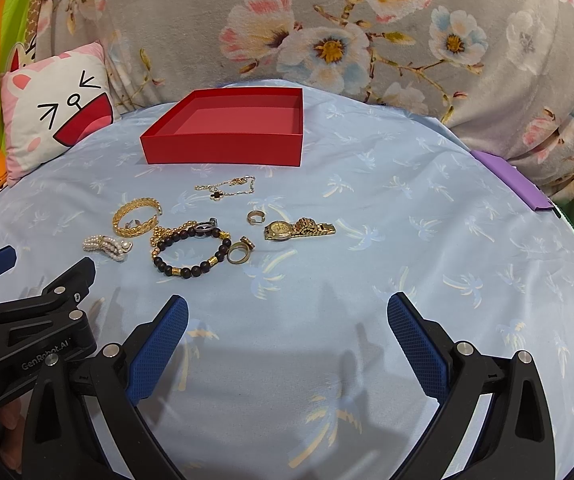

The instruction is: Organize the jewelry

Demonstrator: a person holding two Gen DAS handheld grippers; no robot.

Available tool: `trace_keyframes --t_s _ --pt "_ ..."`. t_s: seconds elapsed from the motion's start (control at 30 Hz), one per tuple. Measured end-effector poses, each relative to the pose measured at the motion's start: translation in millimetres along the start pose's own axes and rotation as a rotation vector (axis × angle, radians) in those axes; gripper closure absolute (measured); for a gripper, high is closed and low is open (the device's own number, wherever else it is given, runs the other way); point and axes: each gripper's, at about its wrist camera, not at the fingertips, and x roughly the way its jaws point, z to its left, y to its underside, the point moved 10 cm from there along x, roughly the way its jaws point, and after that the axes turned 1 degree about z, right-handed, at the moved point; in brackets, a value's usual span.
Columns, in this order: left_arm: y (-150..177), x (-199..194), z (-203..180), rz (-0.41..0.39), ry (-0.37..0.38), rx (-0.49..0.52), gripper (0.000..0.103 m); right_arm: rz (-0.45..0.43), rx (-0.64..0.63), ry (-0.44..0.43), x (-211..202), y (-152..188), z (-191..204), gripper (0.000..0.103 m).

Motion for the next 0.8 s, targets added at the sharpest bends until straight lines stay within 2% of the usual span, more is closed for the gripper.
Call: trace_keyframes --t_s 0.8 --pt "-0.2 0.1 -0.4 0.000 -0.002 0.004 0.005 0.003 0.004 -0.002 -0.5 0.4 -0.7 0.005"
